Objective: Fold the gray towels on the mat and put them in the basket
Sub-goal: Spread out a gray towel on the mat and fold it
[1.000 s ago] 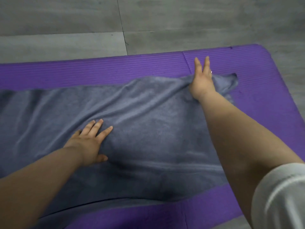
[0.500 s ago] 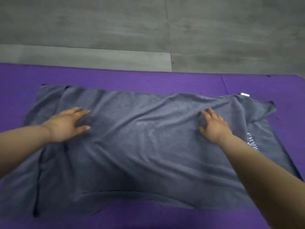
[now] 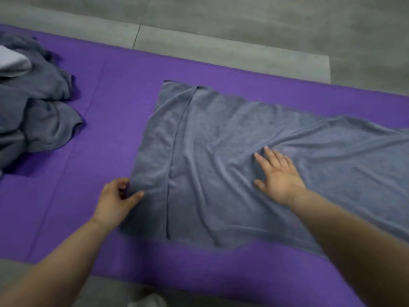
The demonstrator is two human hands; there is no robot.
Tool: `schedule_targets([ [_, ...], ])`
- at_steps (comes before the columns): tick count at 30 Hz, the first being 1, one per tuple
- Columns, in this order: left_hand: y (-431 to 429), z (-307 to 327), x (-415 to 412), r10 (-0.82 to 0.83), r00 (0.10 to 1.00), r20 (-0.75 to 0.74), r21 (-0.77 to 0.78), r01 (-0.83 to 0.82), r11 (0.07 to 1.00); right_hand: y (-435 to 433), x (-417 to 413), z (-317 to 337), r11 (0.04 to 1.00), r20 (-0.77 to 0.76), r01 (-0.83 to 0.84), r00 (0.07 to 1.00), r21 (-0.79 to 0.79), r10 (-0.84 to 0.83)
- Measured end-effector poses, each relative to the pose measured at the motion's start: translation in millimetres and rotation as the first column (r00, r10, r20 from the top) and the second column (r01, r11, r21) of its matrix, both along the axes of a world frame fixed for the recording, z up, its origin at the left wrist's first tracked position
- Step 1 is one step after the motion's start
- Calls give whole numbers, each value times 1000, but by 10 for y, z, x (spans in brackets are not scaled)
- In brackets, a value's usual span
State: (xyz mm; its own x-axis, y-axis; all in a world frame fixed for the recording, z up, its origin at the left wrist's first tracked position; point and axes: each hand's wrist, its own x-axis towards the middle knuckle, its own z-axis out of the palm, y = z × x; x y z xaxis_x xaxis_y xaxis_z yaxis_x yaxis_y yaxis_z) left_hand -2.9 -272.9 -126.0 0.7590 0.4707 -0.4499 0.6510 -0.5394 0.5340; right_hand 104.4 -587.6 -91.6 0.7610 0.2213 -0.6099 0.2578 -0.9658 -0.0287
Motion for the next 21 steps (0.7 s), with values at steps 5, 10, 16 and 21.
schedule_targets([
  [5,32,-51,-289,-87,989,-118,36,92,995,511,-614,-353,929,113,280,943,244,-314],
  [10,-33,100,-308,-280,866,-413,11,313,950,370,-617,-401,919,169,288,925,270,-339],
  [16,372,245,-359,-85,964,-252,-262,17,965,390,-666,-431,912,242,237,914,334,-326],
  [21,526,224,-433,-321,827,-462,-132,294,947,426,-808,-558,949,308,165,919,268,-246],
])
